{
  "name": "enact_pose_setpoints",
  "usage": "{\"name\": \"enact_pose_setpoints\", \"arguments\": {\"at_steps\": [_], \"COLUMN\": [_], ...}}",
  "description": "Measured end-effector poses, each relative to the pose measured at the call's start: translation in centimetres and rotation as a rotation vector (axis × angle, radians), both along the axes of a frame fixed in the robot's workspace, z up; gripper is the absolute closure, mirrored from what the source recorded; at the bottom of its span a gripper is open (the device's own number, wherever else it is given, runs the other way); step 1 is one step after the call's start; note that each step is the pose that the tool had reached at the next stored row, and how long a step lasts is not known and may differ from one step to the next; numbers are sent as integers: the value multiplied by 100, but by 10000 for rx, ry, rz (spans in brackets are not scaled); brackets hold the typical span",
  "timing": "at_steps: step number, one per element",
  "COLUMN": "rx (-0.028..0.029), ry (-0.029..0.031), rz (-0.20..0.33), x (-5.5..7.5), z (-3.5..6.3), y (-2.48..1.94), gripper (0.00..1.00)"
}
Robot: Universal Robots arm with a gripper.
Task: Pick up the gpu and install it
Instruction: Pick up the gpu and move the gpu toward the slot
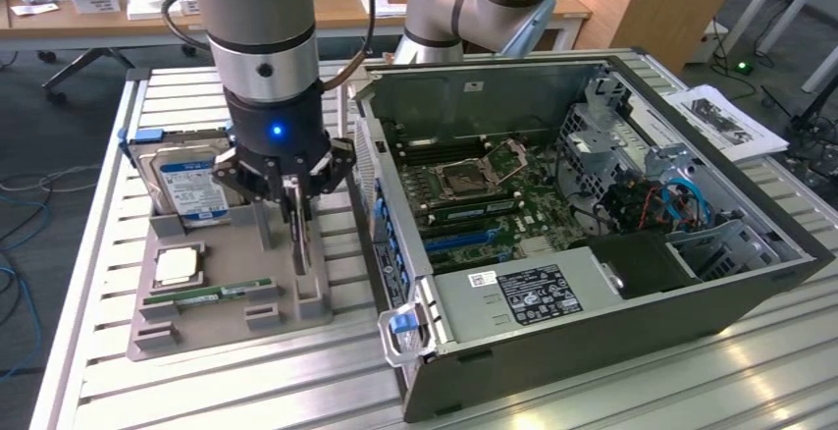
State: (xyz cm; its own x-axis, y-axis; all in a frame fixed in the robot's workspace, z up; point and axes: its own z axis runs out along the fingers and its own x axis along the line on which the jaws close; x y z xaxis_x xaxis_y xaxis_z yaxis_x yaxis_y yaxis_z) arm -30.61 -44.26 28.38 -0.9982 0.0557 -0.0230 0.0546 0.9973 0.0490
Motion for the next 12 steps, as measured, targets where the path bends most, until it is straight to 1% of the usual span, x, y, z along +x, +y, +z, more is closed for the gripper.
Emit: {"name": "enact_pose_setpoints", "arguments": {"at_steps": [12], "rx": [1], "ry": [-1], "rz": [0], "x": [0], "z": [48], "y": [0], "gripper": [73]}}
